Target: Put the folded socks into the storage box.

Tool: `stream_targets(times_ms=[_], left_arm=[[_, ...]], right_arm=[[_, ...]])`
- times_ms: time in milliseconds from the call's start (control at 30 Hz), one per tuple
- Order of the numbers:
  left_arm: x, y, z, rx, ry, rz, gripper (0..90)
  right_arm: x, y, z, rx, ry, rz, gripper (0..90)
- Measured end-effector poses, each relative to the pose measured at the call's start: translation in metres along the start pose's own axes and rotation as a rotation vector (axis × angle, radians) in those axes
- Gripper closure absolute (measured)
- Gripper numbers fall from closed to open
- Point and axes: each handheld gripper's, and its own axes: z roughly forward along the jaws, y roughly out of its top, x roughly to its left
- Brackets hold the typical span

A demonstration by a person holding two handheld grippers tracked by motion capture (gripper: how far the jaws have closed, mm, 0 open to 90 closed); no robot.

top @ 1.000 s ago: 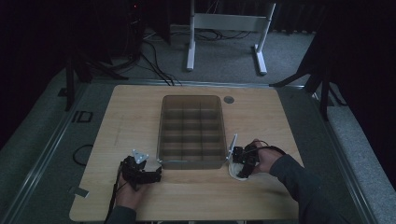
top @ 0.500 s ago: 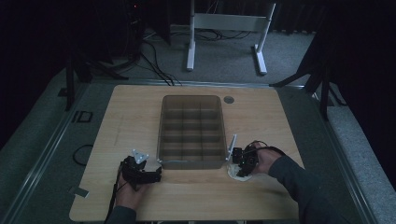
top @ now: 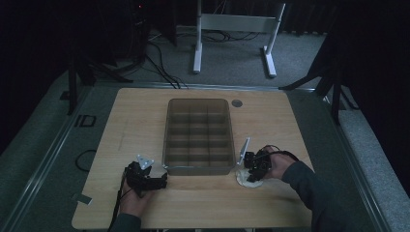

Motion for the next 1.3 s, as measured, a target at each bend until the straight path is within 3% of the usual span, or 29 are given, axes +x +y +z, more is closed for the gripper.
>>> stream_targets(times_ms=[1300], left_arm=[[0.0,0.0,0.0,-0.001,0.0,0.0,1.0]], right_arm=[[0.002,-0.01,-0.042,-0.063,-0.008,-0.006,72.2]])
